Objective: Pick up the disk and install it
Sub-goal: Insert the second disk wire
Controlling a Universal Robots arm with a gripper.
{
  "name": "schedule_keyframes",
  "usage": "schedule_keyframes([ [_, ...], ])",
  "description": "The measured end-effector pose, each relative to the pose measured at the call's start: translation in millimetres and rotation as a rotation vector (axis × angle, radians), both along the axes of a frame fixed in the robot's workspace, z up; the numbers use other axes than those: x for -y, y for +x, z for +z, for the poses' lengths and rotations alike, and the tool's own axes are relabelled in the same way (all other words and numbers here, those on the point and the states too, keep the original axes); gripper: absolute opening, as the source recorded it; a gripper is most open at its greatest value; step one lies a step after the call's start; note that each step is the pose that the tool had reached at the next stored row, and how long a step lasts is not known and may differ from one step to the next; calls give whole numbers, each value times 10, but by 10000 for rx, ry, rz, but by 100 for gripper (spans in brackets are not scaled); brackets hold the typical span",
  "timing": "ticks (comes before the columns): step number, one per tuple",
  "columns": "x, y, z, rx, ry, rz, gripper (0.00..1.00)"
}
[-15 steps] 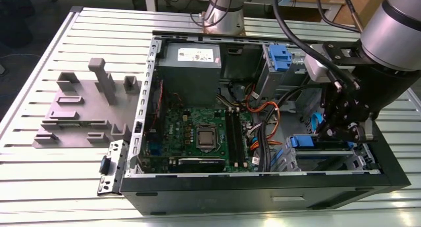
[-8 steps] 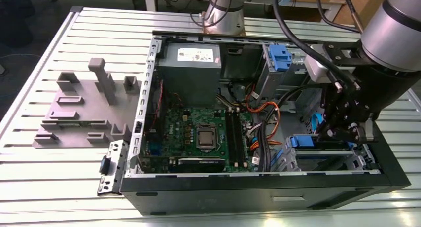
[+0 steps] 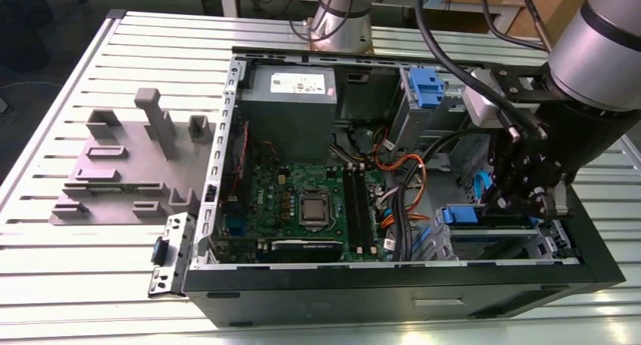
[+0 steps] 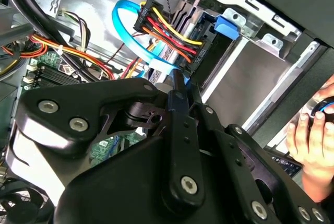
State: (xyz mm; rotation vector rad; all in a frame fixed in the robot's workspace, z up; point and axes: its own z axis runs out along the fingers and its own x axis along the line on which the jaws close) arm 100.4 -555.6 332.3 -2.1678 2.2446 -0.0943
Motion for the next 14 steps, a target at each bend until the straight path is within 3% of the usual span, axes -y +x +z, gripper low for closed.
schedule_keyframes([
  [7,2,0,-44,1,-12,0,16],
  [14,2,0,-48,2,0,0,16],
])
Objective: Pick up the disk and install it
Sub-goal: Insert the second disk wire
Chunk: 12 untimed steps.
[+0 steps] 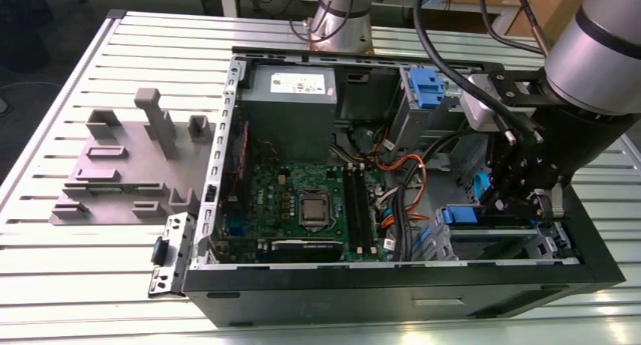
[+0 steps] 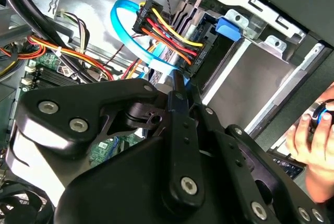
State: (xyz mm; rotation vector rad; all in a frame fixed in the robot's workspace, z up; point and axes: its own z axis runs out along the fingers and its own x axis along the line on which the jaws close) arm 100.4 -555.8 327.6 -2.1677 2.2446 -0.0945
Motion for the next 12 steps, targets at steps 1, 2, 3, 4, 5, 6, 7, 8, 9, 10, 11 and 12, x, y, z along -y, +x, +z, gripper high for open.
schedule_keyframes([
  [1,-1,0,2,0,13,0,17],
  [2,0,0,12,0,14,0,17],
  [3,0,0,29,0,9,-1,17],
  [4,0,0,53,0,-1,-1,24],
  [5,0,0,74,0,3,0,24],
  [6,0,0,99,0,1,-1,24],
  [7,0,0,120,0,-1,0,24],
  [8,0,0,139,0,1,0,24],
  [9,0,0,158,0,0,0,24],
  [10,0,0,176,-1,-2,0,24],
  [11,0,0,191,-2,-1,0,24],
  [12,0,0,198,-2,-1,0,24],
])
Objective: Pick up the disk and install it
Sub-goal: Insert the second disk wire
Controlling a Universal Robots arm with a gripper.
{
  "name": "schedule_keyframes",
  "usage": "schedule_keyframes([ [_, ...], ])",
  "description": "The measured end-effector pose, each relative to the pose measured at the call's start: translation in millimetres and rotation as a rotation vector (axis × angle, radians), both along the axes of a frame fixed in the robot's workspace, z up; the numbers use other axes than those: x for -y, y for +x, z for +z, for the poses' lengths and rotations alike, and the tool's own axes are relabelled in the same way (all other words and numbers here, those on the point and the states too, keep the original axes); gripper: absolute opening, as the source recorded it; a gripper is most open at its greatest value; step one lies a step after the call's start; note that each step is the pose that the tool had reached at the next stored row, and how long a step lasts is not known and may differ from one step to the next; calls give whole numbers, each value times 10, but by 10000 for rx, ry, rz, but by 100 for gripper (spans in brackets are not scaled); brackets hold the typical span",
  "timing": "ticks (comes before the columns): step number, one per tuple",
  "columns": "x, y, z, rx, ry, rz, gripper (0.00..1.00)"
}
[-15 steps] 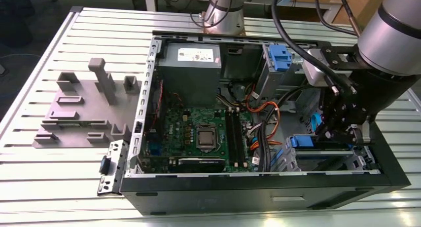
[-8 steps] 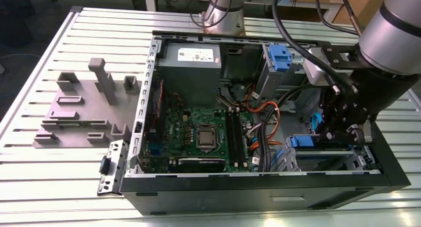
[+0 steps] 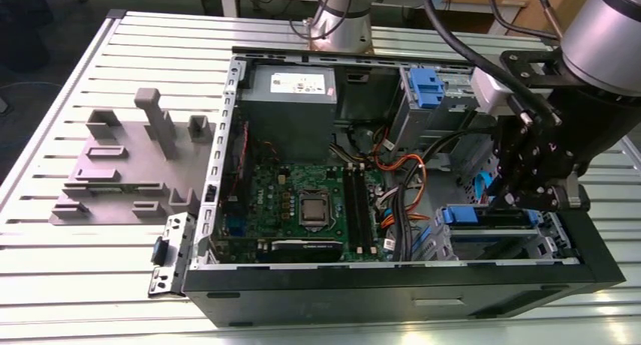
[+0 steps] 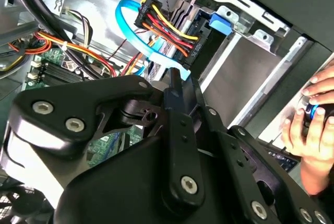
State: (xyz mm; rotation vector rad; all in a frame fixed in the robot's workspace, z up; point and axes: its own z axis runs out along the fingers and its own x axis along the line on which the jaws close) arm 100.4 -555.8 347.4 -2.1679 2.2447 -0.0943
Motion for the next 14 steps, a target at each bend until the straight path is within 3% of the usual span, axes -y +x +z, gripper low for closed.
schedule_keyframes([
  [3,0,0,0,0,2,0,22],
  [5,0,0,2,0,0,-1,11],
  [14,0,0,4,0,0,0,11],
])
